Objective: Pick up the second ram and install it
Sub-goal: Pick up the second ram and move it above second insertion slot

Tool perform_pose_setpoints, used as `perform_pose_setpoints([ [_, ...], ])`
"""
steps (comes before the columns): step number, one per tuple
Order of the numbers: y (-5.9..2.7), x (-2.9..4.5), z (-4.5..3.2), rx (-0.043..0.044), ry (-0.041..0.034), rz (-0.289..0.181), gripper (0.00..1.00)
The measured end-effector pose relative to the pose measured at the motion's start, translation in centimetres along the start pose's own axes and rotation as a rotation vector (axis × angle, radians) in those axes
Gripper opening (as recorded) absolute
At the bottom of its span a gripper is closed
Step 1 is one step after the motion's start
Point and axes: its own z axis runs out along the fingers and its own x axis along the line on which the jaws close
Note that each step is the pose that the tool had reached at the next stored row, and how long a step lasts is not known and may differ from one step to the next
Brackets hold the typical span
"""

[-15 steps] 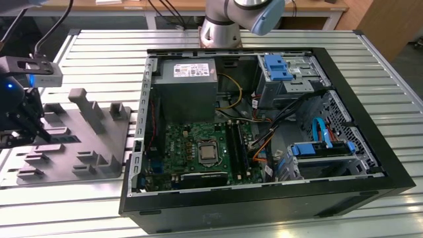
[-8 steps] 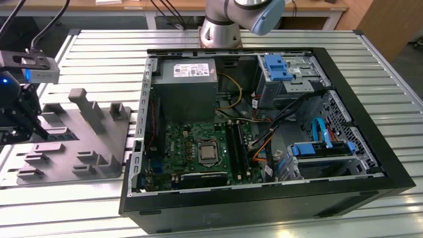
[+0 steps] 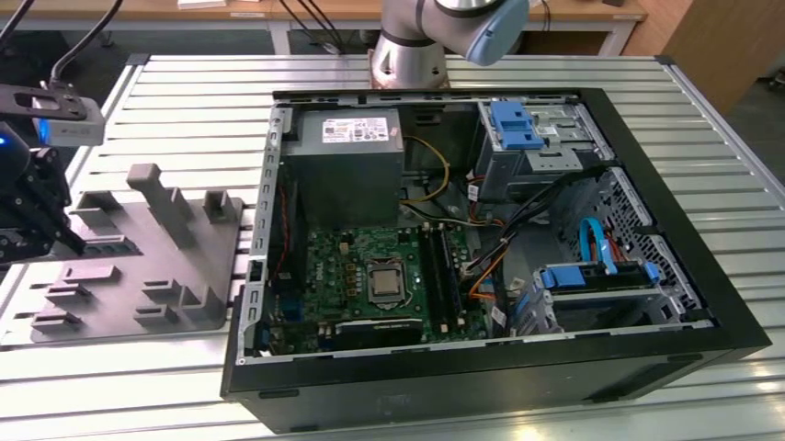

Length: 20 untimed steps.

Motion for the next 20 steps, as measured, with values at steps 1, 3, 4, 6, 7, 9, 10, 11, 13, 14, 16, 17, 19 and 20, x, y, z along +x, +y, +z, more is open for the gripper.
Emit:
perform_pose_setpoints([
  [1, 0.00, 0.00, -0.08, 0.0000, -0.0001, 0.000, 0.14],
  [3, 0.00, -0.01, -0.23, 0.0001, -0.0001, 0.000, 0.14],
  [4, 0.00, -0.01, -0.32, 0.0000, 0.0000, 0.000, 0.14],
  [6, 0.00, -0.02, -0.50, 0.0000, 0.0000, 0.000, 0.14],
  [7, 0.01, -0.02, -0.60, 0.0000, 0.0000, 0.000, 0.14],
  [9, 0.01, -0.03, -0.82, -0.0001, 0.0000, 0.000, 0.14],
  [10, 0.01, -0.03, -0.91, 0.0000, 0.0000, 0.000, 0.14],
  [11, 0.01, -0.04, -1.00, 0.0000, 0.0000, 0.000, 0.14],
  [13, 0.01, -0.04, -1.16, 0.0001, -0.0001, 0.000, 0.14],
  [14, 0.01, -0.04, -1.26, 0.0000, 0.0000, 0.000, 0.14],
  [16, 0.01, -0.05, -1.45, 0.0000, 0.0000, 0.000, 0.14],
  [17, 0.01, -0.06, -1.55, 0.0000, 0.0000, 0.000, 0.14],
  [19, 0.01, -0.06, -1.74, 0.0000, 0.0000, 0.000, 0.14],
  [20, 0.02, -0.07, -1.84, 0.0000, -0.0001, 0.000, 0.14],
])
